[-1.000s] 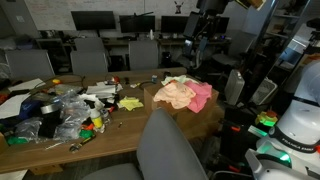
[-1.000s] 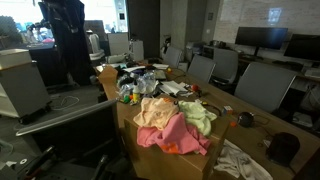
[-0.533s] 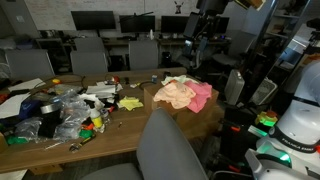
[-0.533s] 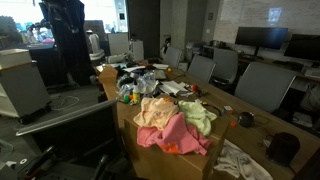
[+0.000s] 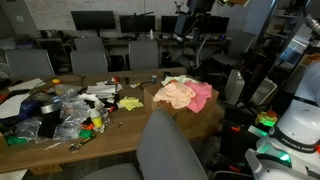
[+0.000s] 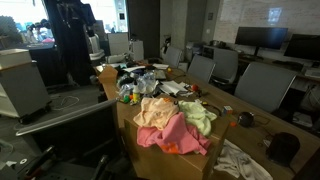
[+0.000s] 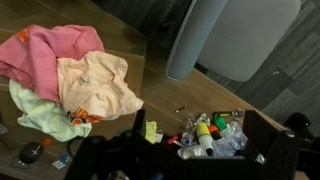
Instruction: Pick the clothes and put them on the back rest of the chair
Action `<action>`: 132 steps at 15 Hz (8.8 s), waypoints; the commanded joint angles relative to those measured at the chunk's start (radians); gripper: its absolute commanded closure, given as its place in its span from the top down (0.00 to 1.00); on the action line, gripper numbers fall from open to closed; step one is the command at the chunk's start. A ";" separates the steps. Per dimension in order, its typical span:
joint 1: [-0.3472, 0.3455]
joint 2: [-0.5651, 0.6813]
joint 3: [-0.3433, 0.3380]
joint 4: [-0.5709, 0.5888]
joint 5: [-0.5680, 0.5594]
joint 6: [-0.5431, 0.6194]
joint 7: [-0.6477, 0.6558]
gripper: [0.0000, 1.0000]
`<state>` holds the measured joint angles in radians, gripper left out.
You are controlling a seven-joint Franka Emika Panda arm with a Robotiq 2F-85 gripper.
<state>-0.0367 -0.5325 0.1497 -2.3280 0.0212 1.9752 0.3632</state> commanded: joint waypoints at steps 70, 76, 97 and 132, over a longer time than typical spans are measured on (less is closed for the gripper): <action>-0.037 1.153 -0.384 0.444 0.145 0.412 0.437 1.00; 0.051 1.155 -0.447 0.394 0.011 0.479 0.534 1.00; 0.052 1.039 -0.425 0.308 -0.001 0.452 0.537 0.03; 0.235 0.431 0.104 0.406 -0.168 -0.175 0.124 0.02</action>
<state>0.1717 -0.1181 0.2299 -1.9611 -0.1615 1.8458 0.5636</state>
